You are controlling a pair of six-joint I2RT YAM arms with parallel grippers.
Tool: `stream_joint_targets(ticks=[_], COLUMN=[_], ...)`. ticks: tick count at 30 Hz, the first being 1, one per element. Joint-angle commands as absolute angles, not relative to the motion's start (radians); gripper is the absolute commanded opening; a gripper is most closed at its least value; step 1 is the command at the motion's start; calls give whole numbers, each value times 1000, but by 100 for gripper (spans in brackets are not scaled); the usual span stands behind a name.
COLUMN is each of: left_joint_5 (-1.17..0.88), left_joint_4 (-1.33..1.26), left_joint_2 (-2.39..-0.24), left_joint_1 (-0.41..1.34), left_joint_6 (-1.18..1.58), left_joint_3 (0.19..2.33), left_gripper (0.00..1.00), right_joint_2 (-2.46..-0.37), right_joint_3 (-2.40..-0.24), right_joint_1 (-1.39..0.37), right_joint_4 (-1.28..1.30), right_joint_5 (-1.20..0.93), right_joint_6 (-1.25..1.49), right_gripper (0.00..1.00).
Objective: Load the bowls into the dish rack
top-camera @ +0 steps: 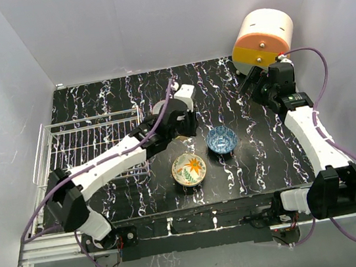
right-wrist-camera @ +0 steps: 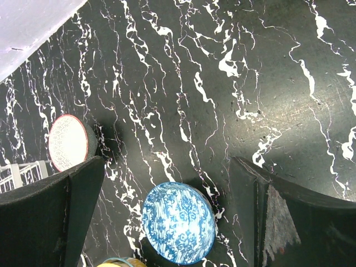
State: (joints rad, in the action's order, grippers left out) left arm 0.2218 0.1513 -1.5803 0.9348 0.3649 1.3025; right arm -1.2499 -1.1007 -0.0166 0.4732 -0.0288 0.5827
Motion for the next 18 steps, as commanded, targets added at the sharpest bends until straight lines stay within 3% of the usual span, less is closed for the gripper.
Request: stream_joint_targets(ticks=[1, 6, 18], left_joint_5=[85, 67, -189], left_joint_4=[90, 57, -95], left_joint_2=[-1468, -1339, -1139], left_joint_1=[938, 861, 404], left_joint_6=[401, 418, 574], left_joint_3=[1310, 1267, 1088], left_gripper=[0, 0, 0], right_joint_2=[-1214, -1220, -1197], right_joint_3=[-1108, -1114, -1091], right_joint_1=[-9, -9, -9], right_joint_4=[431, 431, 432], right_joint_5=[-21, -43, -82], right_joint_6=[591, 597, 600], right_gripper=[98, 98, 98])
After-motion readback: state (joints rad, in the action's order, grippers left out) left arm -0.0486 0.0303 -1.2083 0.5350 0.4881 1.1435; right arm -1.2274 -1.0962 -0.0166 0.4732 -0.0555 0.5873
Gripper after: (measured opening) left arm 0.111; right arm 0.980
